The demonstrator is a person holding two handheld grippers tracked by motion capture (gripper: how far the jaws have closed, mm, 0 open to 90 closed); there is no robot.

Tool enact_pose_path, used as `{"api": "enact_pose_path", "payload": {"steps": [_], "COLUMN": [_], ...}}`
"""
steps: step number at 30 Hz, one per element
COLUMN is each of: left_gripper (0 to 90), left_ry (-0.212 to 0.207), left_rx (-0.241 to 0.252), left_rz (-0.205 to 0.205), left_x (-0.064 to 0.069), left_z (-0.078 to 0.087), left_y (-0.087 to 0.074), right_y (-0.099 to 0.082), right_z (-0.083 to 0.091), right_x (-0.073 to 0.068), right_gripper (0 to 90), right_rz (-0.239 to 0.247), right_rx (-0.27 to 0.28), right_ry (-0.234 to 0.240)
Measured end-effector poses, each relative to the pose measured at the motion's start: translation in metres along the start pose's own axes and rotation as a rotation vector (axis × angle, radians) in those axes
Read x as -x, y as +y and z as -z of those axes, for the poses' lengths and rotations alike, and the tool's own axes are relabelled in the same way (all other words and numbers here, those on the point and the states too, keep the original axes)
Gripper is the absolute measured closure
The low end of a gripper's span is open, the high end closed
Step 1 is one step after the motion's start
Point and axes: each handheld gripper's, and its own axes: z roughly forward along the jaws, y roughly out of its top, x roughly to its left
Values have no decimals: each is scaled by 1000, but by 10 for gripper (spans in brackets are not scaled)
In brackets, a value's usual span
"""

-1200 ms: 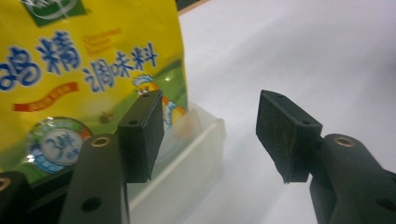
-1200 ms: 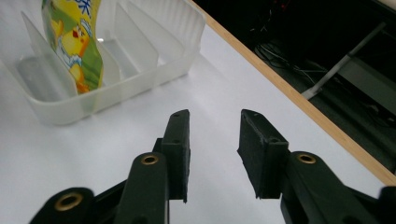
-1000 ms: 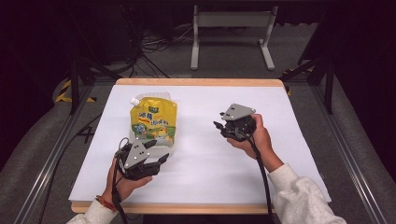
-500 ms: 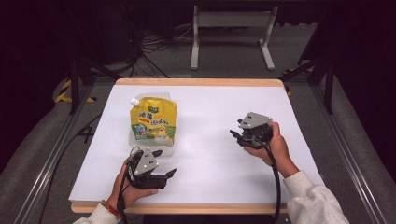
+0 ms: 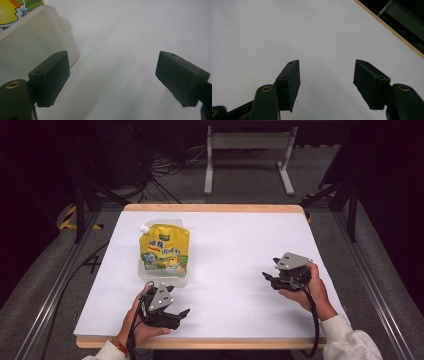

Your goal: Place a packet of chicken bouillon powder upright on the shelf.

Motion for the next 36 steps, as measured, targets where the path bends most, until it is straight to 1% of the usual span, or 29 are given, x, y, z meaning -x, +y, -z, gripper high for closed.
{"api": "enact_pose_path", "payload": {"steps": [4,5,11,13,14,15,18,20,22,23,25,29,32,34,36], "left_gripper": [117,117,113,110,109,109,105,103,102,101,100,98,95,93,93], "left_ry": [-3,-3,12,9,9,12,13,10,9,7,2,2,1,1,2], "left_rx": [-8,-8,-25,-31,-31,-35,-44,-44,-45,-48,-51,-50,-46,-44,-42], "left_rz": [5,5,-3,4,4,3,13,11,12,11,11,7,6,10,13], "left_x": [-1,-1,-2,-3,-3,-4,-6,-6,-6,-7,-7,-7,-8,-9,-10], "left_z": [0,0,0,0,0,0,0,0,0,0,-1,0,3,5,7], "left_y": [-2,-2,-5,-7,-7,-8,-10,-11,-11,-12,-13,-15,-17,-19,-21], "right_y": [-15,-15,-43,-52,-52,-56,-68,-77,-79,-89,-92,-108,-118,-125,-128], "right_z": [5,5,12,14,14,15,21,27,29,35,37,46,51,55,56], "right_x": [-1,-1,1,0,0,0,-1,-1,-1,-2,-2,-4,-5,-6,-7], "right_gripper": [345,345,289,273,273,267,248,241,237,230,228,215,205,201,195], "right_rz": [3,3,-36,-40,-40,-39,-65,-88,-92,-98,-105,-140,-145,-172,-181], "right_rx": [-11,-11,-17,-28,-28,-30,-29,-22,-22,-27,-26,-28,-39,-38,-44], "right_ry": [-13,-13,-17,-26,-26,-32,-39,-45,-48,-63,-64,-79,-85,-86,-93]}}
